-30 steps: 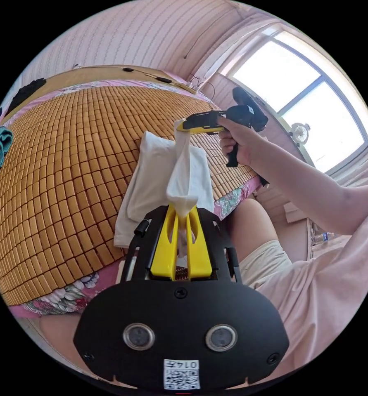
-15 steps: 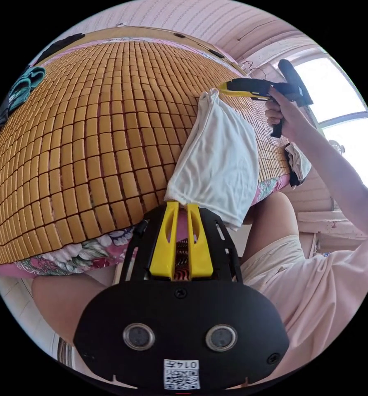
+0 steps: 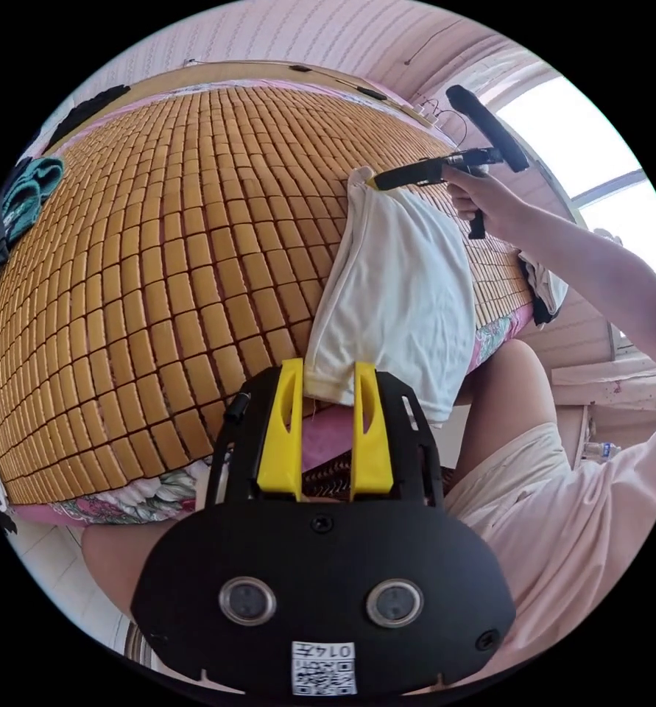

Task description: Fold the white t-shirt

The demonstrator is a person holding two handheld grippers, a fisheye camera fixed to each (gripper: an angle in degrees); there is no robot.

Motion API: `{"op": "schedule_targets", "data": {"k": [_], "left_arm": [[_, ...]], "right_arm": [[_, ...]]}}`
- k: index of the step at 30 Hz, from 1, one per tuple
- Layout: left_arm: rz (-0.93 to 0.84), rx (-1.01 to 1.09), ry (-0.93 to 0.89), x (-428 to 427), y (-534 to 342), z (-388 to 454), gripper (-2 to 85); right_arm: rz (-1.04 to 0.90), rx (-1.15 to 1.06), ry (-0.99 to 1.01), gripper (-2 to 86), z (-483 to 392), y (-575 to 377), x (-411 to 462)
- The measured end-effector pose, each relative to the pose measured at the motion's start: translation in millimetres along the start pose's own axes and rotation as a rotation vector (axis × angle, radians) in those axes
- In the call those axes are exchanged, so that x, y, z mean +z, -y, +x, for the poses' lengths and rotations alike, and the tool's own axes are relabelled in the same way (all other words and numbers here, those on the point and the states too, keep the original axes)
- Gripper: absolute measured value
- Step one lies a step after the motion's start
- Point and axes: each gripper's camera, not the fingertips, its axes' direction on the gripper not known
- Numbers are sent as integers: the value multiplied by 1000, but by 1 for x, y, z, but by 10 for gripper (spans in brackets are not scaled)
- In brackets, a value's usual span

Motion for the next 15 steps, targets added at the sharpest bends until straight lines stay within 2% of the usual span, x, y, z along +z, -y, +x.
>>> {"op": "schedule_targets", "data": {"k": [5,6,10,15], "left_arm": [[8,39,-39,-5,-9,14,41],[-7,33,-60,-5,-11,18,12],[15,79,-9,-13,-22,37,-1],[162,219,-77,-68,-45,73,-8]], "right_arm": [[17,-25,-7,18,-15,-18,-16],[65,-9,15,12,-15,-28,-29],[294,23,113,7,-16,-83,-94],[498,127,132,9,-20,-186,-163]]}}
